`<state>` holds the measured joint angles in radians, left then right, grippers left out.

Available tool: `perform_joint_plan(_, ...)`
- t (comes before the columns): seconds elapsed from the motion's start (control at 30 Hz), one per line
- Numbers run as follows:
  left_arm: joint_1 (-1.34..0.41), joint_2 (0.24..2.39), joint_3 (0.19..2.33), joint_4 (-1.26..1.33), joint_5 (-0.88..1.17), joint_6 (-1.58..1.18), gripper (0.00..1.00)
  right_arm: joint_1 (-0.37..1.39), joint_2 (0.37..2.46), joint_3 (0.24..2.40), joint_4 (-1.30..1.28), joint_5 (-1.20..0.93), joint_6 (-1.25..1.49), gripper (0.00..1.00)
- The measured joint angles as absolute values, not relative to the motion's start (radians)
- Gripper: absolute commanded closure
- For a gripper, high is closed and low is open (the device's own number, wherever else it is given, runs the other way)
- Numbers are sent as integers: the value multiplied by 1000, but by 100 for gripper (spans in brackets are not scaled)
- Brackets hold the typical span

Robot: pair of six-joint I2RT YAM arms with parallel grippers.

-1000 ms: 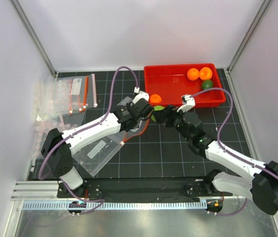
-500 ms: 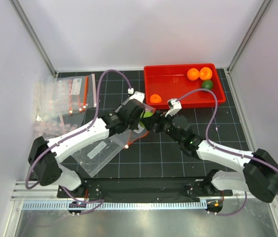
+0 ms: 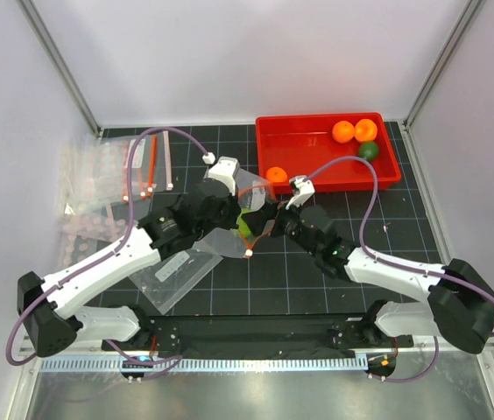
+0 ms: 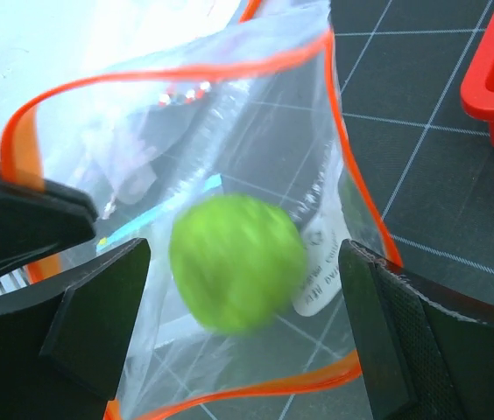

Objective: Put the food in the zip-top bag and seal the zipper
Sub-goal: Place the fake fruit in the zipper food storage bag, then pick up the fake fruit from the bin.

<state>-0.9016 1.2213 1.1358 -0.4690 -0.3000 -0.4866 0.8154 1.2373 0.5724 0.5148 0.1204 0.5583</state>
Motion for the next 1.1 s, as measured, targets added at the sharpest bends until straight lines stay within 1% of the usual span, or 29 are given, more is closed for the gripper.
perform_joint_plan(0.17,-878,1230,1134,-472,-336,-500,99,819,1224,584,484,144,542,7)
perform_joint_plan(0.27,-842,1241,1133,-479,-353,-520,100,819,1201,601,429,190,523,11)
perform_joint_plan(0.3,-834,1245,1133,-483,-361,-525,100,819,1195,609,412,206,519,15)
perform_joint_plan(0.43,-817,1261,1133,-493,-392,-543,100,811,1150,638,358,276,474,23)
perform_joint_plan(0.57,-816,1261,1132,-498,-429,-551,100,764,1113,662,300,295,450,25)
perform_joint_plan(0.63,-816,1261,1131,-499,-458,-553,100,689,1115,690,256,292,451,24)
perform_joint_plan(0.67,-816,1261,1129,-500,-469,-554,99,640,1118,710,230,294,456,22)
perform_joint_plan(0.7,-816,1261,1127,-500,-483,-558,99,598,1123,730,200,296,460,13)
perform_joint_plan(0.8,-816,1261,1123,-507,-511,-565,99,469,1166,807,121,345,471,0)
perform_joint_plan(0.97,-816,1261,1122,-511,-524,-569,100,373,1296,952,-1,490,469,0)
perform_joint_plan(1.1,-816,1257,1120,-511,-523,-569,100,280,1460,1074,-95,556,487,0)
